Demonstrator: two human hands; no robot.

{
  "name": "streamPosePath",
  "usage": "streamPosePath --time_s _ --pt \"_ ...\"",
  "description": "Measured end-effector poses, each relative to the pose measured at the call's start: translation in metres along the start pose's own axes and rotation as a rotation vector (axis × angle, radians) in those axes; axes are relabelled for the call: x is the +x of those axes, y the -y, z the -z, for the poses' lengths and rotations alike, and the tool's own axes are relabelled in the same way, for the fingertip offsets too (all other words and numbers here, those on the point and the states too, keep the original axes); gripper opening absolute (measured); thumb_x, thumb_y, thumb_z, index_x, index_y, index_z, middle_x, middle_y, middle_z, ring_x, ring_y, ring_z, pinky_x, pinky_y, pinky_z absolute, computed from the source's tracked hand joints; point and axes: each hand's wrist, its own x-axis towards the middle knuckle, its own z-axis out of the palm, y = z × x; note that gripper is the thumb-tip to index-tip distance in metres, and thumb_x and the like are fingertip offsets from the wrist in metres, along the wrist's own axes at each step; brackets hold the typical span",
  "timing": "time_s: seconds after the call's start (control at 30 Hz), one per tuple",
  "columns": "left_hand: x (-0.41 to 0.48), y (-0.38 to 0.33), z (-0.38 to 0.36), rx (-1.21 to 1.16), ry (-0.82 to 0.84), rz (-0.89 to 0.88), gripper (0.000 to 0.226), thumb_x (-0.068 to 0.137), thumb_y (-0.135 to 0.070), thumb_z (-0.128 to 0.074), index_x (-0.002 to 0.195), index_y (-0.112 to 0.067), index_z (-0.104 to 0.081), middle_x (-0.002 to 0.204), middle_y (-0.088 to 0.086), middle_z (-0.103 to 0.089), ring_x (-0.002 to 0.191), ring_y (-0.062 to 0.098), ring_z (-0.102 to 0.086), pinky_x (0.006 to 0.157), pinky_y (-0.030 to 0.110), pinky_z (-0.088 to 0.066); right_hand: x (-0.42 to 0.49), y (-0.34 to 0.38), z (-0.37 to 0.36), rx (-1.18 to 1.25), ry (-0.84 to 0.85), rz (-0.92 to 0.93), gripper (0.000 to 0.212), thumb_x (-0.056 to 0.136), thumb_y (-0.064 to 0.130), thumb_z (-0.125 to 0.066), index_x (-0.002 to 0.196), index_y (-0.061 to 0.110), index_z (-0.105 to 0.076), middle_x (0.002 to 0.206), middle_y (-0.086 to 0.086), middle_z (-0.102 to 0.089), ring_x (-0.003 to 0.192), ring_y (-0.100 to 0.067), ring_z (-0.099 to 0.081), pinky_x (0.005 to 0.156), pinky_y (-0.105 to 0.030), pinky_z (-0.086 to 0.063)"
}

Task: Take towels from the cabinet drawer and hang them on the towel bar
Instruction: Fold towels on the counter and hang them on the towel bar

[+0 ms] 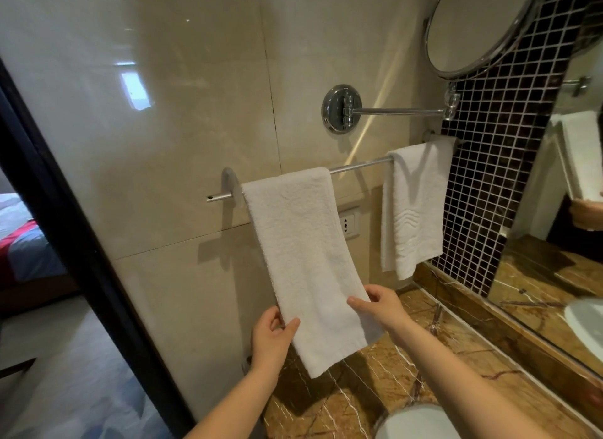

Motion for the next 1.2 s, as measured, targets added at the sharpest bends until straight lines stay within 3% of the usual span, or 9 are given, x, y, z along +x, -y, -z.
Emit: streamPosePath --time_s 0.2,0.43,0.63,0.77,0.93,1.07,1.2 --pt "-0.006 0.010 0.000 0.066 0.001 0.033 0.012 0.083 -0.001 -0.067 0.085 -0.013 -0.070 0.080 -0.004 -0.073 0.069 0.001 -0.068 0.056 0.010 -0.048 -0.004 -0.007 -0.001 0.009 -0.012 -0.046 0.012 0.078 0.023 -0.078 0.087 0.017 -0.074 0.082 0.005 -0.075 0.073 -0.010 -0.070 0.053 -0.014 -0.049" --pt "-0.007 0.015 0.001 0.111 0.001 0.082 0.007 0.080 -0.008 -0.073 0.080 -0.014 -0.072 0.078 -0.002 -0.074 0.076 0.013 -0.069 0.062 0.020 -0.052 -0.005 -0.011 -0.001 0.026 0.020 -0.064 0.015 0.076 0.022 -0.080 0.088 0.014 -0.075 0.087 0.001 -0.075 0.079 -0.016 -0.070 0.060 -0.024 -0.053" --pt "-0.009 0.018 0.000 0.131 -0.005 0.131 0.011 0.078 -0.015 -0.075 0.089 -0.013 -0.073 0.088 -0.001 -0.074 0.085 0.016 -0.069 0.072 0.028 -0.055 -0.005 -0.017 0.003 0.053 0.007 -0.082 0.013 0.075 0.019 -0.080 0.086 0.015 -0.074 0.085 0.002 -0.076 0.081 -0.014 -0.071 0.061 -0.020 -0.052" --pt "-0.011 0.020 -0.002 0.139 -0.003 0.142 0.012 0.077 -0.015 -0.076 0.088 -0.012 -0.073 0.087 0.001 -0.074 0.084 0.016 -0.069 0.065 0.023 -0.051 -0.005 -0.022 0.004 0.054 0.010 -0.090 0.012 0.076 0.021 -0.079 0.085 0.013 -0.075 0.083 0.001 -0.076 0.078 -0.014 -0.071 0.060 -0.020 -0.052" --pt "-0.012 0.024 -0.003 0.172 0.005 0.132 0.004 0.077 -0.012 -0.076 0.079 -0.009 -0.073 0.075 0.001 -0.075 0.067 0.010 -0.069 0.052 0.013 -0.048 -0.008 -0.029 0.004 0.054 0.013 -0.078 0.008 0.080 0.022 -0.076 0.083 0.014 -0.075 0.081 0.004 -0.076 0.075 -0.007 -0.071 0.062 -0.019 -0.049" --pt "-0.012 0.028 -0.006 0.213 0.028 0.143 0.017 0.081 -0.018 -0.073 0.068 -0.007 -0.070 0.066 0.000 -0.071 0.061 0.009 -0.063 0.047 0.009 -0.042 -0.006 -0.030 0.003 0.054 0.005 -0.087 0.009 0.080 0.023 -0.075 0.084 0.014 -0.075 0.081 0.005 -0.076 0.076 -0.007 -0.071 0.067 -0.021 -0.049" --pt "-0.010 0.032 -0.006 0.207 0.026 0.160 0.024 0.084 -0.016 -0.069 0.061 -0.013 -0.065 0.048 -0.010 -0.061 0.042 -0.005 -0.053 0.041 0.009 -0.037 -0.003 -0.030 0.001 0.065 0.003 -0.094 0.009 0.080 0.024 -0.075 0.081 0.015 -0.075 0.079 0.004 -0.076 0.077 -0.010 -0.070 0.067 -0.022 -0.049"
